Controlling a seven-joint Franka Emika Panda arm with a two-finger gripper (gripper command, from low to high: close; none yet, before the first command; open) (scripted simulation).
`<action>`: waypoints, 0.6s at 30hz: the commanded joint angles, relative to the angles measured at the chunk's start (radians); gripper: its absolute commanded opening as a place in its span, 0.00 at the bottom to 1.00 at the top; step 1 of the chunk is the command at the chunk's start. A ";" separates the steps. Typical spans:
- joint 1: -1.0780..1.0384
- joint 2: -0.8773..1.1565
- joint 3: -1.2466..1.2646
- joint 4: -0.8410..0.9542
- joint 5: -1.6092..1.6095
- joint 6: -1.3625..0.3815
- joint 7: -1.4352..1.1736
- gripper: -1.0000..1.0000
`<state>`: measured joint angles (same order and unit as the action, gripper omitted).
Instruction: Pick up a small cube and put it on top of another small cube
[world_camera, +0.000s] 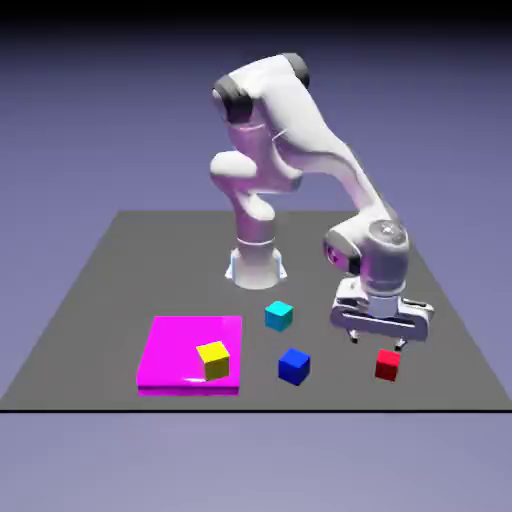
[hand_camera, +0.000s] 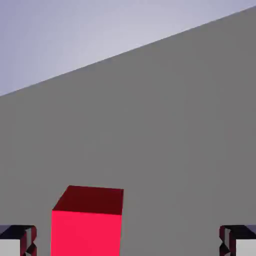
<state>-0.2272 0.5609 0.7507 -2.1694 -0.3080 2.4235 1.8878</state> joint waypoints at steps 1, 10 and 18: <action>-0.004 0.020 0.013 0.011 -0.005 -0.011 0.020 0.50; 0.046 0.084 -0.044 0.018 -0.052 0.048 0.048 0.00; -0.140 -0.191 -0.213 -0.040 0.251 -0.076 -0.043 0.00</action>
<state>-0.3677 0.3698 0.5379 -2.2092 -0.0558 2.3489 1.8435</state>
